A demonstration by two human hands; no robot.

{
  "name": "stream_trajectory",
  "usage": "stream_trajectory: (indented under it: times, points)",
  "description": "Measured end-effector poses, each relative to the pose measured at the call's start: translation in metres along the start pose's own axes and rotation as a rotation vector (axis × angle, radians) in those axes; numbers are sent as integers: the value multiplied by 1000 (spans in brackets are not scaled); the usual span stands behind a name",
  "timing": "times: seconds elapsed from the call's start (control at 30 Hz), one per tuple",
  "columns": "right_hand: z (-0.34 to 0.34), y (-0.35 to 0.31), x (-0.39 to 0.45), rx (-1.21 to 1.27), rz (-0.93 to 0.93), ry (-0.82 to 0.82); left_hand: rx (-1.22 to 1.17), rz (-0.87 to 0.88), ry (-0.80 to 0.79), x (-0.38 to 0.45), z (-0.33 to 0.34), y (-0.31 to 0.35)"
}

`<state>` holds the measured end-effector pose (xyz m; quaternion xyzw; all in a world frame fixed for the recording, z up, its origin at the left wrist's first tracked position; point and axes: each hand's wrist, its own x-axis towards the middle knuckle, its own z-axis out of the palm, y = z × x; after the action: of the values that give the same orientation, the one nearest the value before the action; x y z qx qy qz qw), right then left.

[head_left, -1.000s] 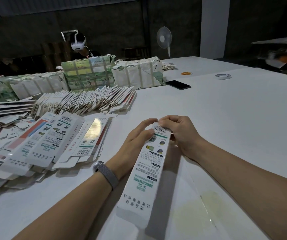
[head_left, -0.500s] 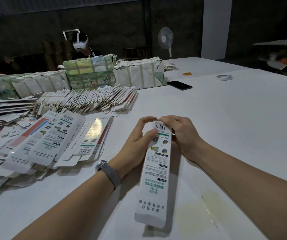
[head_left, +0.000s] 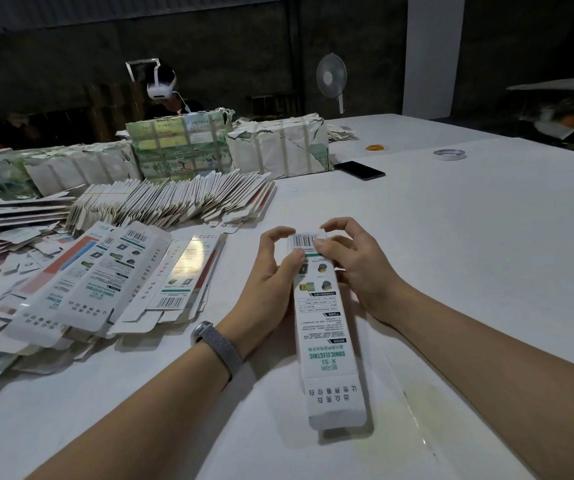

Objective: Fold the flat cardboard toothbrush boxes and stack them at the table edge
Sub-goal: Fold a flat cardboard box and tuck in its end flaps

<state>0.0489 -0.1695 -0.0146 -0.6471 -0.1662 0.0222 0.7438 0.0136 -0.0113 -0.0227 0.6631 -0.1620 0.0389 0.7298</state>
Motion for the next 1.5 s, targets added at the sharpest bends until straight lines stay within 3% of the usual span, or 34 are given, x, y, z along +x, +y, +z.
stream_trajectory:
  times: [0.9, 1.03, 1.13, 1.23, 1.4, 1.5]
  points:
    - [3, -4, -4, 51, 10, 45, 37, -65, 20, -2, -2, 3]
    - [6, -5, -4, -237, -69, 66, 21, -57, 106, -1, -3, 0]
    - [5, -14, -9, -616, -173, -73, -40, -34, 175, 0, -6, -2]
    - [7, -25, -13, -888, -164, -188, -23, -32, 173, 1, -9, -2]
    - [3, -50, -18, -1131, -153, -145, -21, -37, 107, 4, -9, -1]
    - [-25, -67, -27, -1122, -80, -120, 3, -16, 122, 4, -11, -1]
